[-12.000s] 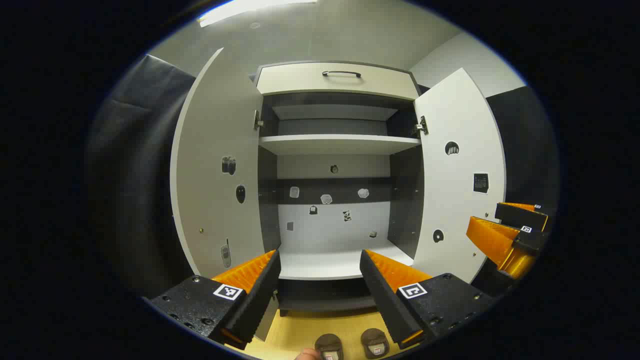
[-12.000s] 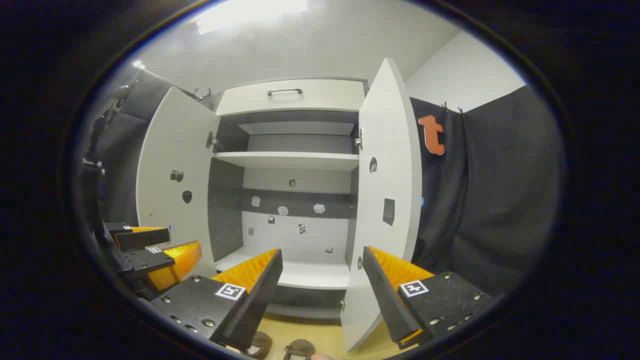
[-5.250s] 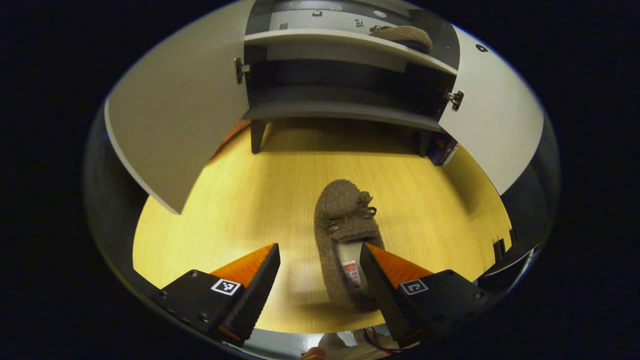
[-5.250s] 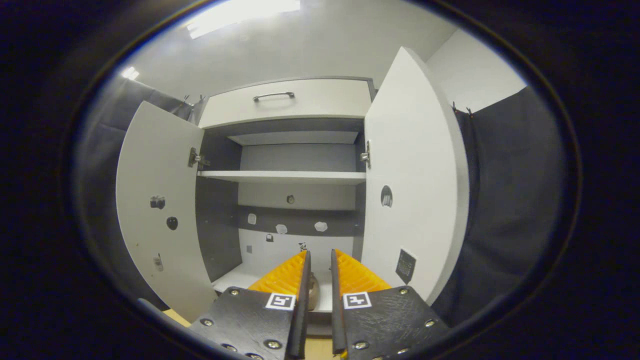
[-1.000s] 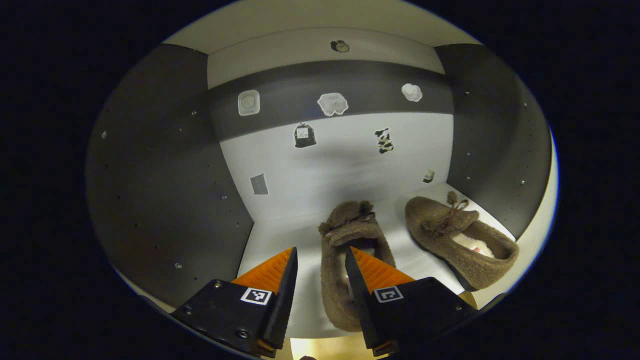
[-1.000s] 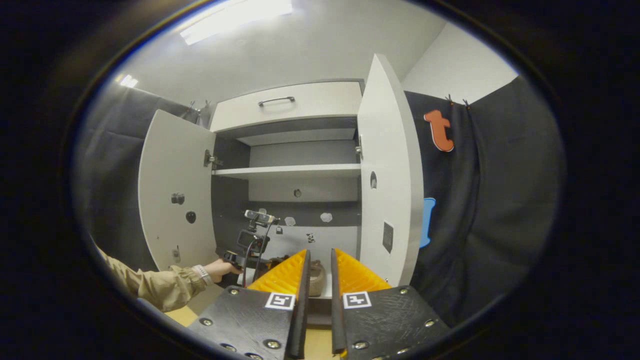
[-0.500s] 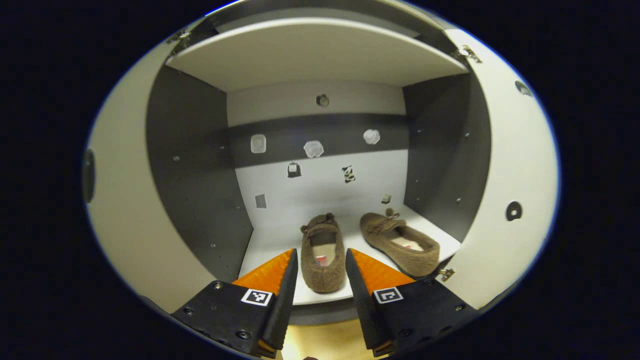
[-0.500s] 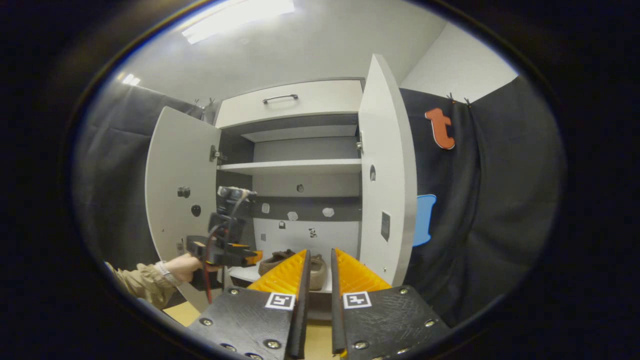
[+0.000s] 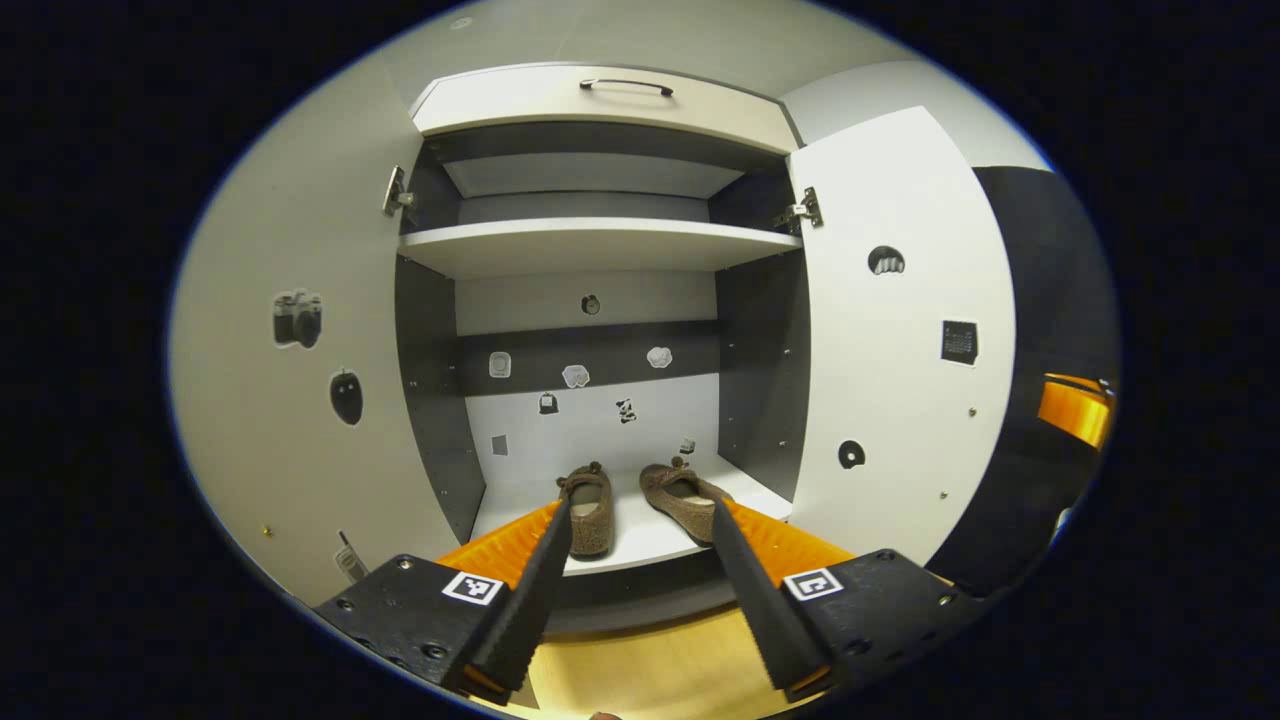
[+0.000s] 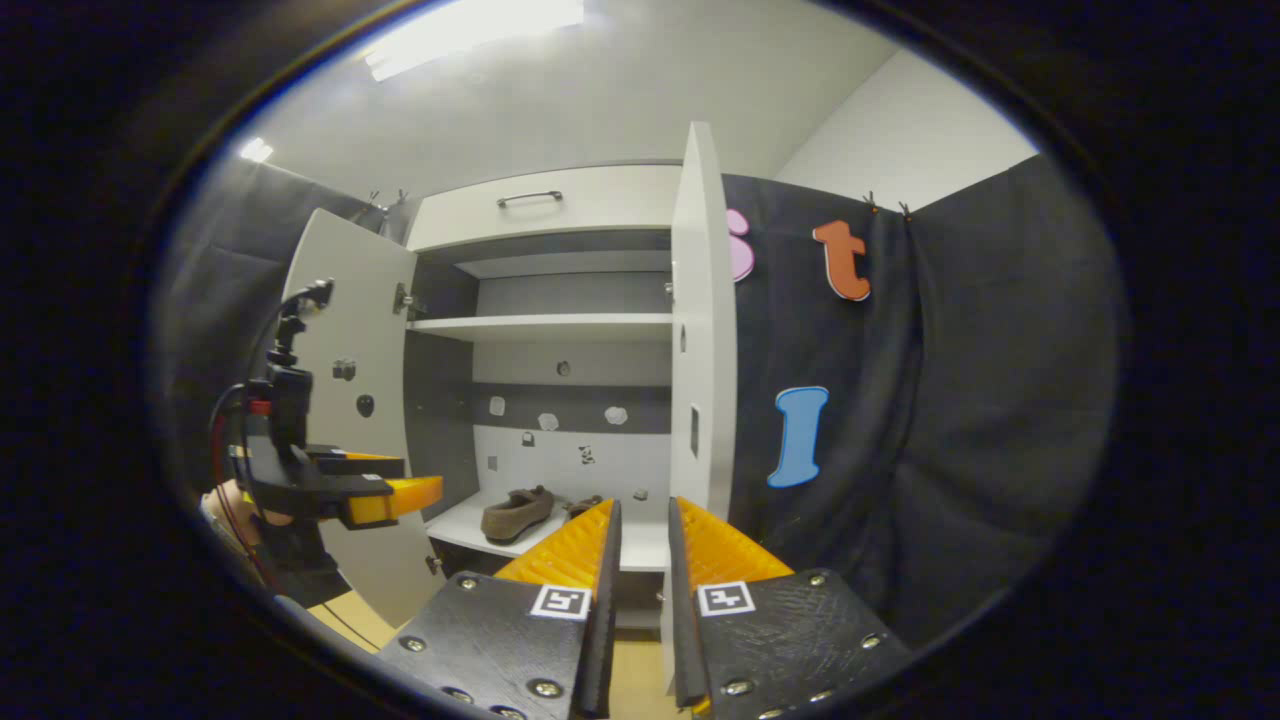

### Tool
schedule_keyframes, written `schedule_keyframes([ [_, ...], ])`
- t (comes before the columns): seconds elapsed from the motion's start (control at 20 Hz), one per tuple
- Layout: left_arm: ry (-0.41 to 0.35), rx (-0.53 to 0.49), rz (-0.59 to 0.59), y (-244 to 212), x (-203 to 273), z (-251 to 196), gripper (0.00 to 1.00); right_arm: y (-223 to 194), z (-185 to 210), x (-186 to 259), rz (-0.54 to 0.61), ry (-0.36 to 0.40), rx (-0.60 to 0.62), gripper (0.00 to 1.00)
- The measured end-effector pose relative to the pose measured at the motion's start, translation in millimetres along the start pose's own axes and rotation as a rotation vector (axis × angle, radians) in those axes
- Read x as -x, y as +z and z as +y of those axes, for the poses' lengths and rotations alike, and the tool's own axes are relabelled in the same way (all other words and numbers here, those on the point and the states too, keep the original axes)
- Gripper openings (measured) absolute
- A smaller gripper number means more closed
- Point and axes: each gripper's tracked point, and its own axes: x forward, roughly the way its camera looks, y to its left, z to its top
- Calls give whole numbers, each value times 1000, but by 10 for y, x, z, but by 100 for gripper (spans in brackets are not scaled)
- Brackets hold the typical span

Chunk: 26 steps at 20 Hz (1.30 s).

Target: Grab one shoe with the right hand and put it into the shoe cabinet, grab the other shoe with the left hand and put it into the shoe cabinet; then close the right door with the right hand and the left door with the left hand.

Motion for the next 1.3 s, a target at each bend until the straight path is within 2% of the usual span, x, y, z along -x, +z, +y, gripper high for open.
schedule_keyframes([
  [0.1, 18, 1, -12, 44, 174, 6, 97, 21, -180, 29, -5, -37, -2, 27],
  [0.2, 36, 9, -11, 70, 316, 39, 100, 32, -414, 35, -6, -84, 1, 27],
  [0.25, 49, 15, -14, 92, 393, 76, 100, 12, -499, 22, -3, -104, 1, 30],
  [0.3, 62, 24, -24, 140, 449, 114, 100, 7, -599, 0, -2, -123, 0, 37],
  [0.35, 73, 32, -36, 184, 508, 149, 100, -7, -667, -26, -2, -136, 1, 38],
  [0.4, 81, 37, -42, 205, 571, 182, 100, -23, -744, -55, -1, -149, 4, 44],
  [0.45, 90, 40, -47, 224, 634, 211, 100, -59, -805, -91, 3, -158, 7, 46],
  [0.5, 99, 34, -50, 236, 684, 247, 100, -97, -847, -133, 7, -162, 11, 58],
  [0.55, 111, 23, -53, 256, 760, 278, 100, -129, -887, -169, 11, -165, 14, 61],
  [0.6, 127, 13, -58, 280, 821, 314, 98, -160, -922, -211, 15, -170, 17, 77],
  [0.7, 144, 16, -65, 298, 917, 359, 98, -223, -967, -280, 18, -175, 26, 91],
  [0.75, 154, 27, -69, 304, 956, 385, 98, -247, -1003, -306, 19, -178, 34, 94],
  [0.8, 167, 40, -69, 295, 995, 427, 100, -272, -1028, -337, 23, -180, 40, 95],
  [0.85, 180, 49, -67, 286, 1035, 479, 98, -324, -1019, -370, 28, -174, 40, 95],
  [1.05, 246, 59, -56, 219, 1130, 705, 100, -416, -936, -414, 51, -118, -4, 96],
  [1.1, 258, 60, -55, 216, 1156, 740, 99, -433, -924, -435, 54, -102, -13, 99],
  [1.15, 267, 62, -55, 218, 1170, 771, 98, -440, -897, -445, 58, -86, -22, 95],
  [1.3, 280, 72, -62, 239, 1202, 790, 98, -480, -792, -468, 68, -43, -34, 95],
])
